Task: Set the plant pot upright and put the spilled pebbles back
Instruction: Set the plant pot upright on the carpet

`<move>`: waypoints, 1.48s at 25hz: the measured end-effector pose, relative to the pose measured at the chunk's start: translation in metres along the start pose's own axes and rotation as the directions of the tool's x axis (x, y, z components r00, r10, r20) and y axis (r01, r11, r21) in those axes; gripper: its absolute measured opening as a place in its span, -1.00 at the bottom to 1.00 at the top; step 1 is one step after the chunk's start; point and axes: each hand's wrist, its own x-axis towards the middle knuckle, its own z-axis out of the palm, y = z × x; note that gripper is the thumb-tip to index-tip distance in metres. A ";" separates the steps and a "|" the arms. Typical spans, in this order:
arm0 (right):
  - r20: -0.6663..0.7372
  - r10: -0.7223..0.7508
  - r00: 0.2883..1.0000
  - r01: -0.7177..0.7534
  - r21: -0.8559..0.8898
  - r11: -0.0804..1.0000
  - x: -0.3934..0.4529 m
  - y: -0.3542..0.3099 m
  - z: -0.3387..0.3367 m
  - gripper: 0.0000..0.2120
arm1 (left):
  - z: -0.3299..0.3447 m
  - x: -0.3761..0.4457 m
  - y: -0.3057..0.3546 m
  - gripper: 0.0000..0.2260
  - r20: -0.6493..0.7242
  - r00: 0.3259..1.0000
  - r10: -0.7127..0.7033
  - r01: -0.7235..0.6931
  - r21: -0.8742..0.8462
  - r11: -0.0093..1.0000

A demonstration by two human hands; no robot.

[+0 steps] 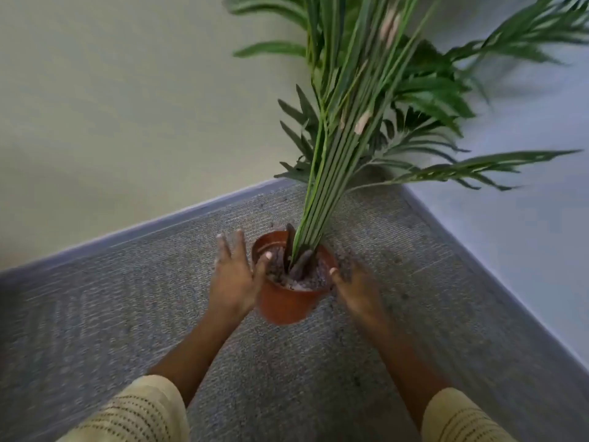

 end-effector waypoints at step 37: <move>0.333 0.269 0.904 -0.400 0.434 0.807 0.076 0.035 0.067 -0.69 | 0.098 0.048 -0.055 -0.77 0.236 0.879 -0.414 0.451 -0.688 0.568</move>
